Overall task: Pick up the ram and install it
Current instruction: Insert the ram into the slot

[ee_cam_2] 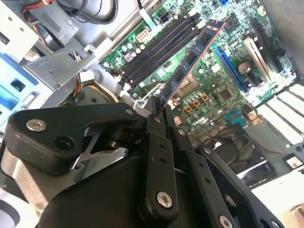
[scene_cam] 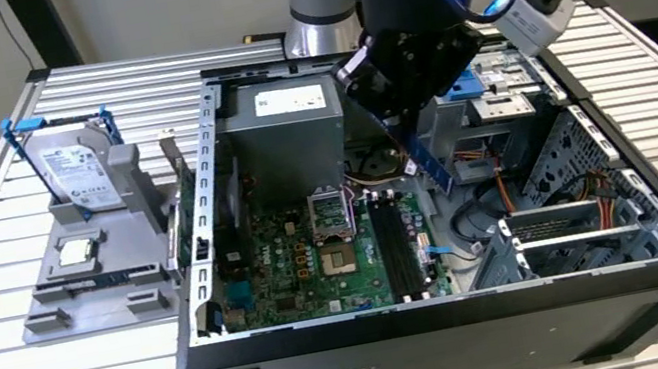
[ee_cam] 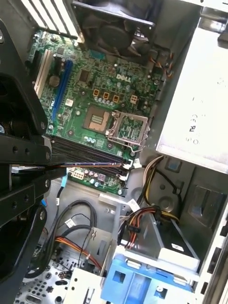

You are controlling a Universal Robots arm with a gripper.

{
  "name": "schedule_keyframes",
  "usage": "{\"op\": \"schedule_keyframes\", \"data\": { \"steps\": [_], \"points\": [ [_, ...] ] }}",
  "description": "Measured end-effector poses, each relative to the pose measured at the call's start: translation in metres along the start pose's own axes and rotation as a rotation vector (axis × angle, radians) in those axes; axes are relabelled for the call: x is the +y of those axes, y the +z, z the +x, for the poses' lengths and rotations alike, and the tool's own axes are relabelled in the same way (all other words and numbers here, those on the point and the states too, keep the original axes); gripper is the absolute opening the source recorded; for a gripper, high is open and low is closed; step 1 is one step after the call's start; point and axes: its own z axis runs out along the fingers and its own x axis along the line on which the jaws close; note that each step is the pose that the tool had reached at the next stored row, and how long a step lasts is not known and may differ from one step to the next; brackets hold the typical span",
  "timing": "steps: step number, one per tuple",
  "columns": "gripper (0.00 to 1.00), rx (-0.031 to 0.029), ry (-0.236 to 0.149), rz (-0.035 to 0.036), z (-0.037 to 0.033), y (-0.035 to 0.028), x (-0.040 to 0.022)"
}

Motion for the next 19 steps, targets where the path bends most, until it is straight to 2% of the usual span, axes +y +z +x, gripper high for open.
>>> {"op": "schedule_keyframes", "data": {
  "steps": [5,14,19],
  "points": [
    [0.0,-0.0011,0.073,0.0021,0.0001,0.0027,0.0],
    [0.0,-0.0037,0.234,0.0066,0.0003,0.0091,-0.0001],
    [0.0,-0.0047,0.306,0.0088,0.0002,0.0129,-0.0002]
  ]
}}
